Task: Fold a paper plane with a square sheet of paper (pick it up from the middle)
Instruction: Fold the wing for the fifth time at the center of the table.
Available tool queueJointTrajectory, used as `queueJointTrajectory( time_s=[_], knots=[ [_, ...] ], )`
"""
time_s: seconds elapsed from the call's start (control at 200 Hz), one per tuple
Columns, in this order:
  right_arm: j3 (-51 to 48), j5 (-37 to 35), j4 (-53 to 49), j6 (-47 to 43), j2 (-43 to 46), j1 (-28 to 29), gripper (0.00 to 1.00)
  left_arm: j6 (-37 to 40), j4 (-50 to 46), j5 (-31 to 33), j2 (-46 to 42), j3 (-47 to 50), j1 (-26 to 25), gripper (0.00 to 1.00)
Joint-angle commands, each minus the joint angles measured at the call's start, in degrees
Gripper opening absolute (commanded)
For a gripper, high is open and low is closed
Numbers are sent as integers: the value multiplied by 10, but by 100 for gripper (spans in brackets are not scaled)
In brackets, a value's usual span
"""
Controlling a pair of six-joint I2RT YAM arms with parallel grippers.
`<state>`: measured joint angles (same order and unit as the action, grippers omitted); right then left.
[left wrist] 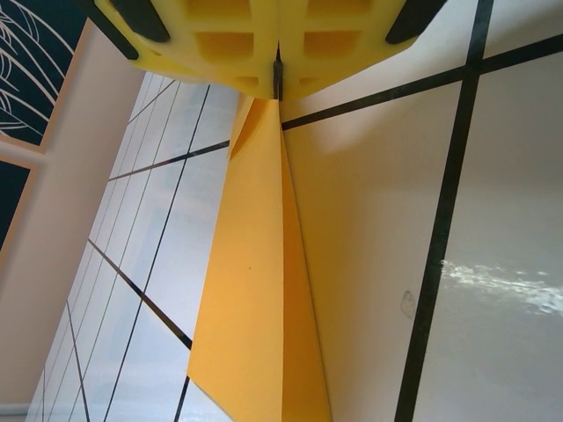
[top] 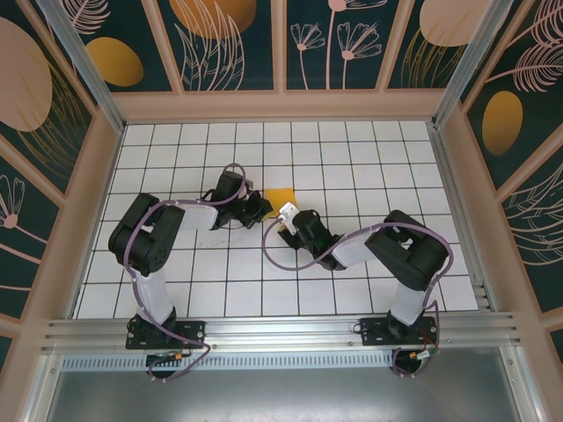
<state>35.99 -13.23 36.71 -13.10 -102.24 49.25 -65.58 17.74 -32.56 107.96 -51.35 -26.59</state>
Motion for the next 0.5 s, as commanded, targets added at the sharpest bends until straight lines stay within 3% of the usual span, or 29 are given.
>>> queueJointTrajectory(
  time_s=[0.0,0.185,0.49],
  knots=[
    [24,-24,48,-25,-22,4,49,-10,-10,-5,-14,-13,-2,0],
    [48,-27,56,-44,-50,5,47,-10,-13,-4,-14,-14,-2,0],
    [56,-26,50,-46,-68,4,16,-11,-22,1,-24,-19,-2,0]
  ],
)
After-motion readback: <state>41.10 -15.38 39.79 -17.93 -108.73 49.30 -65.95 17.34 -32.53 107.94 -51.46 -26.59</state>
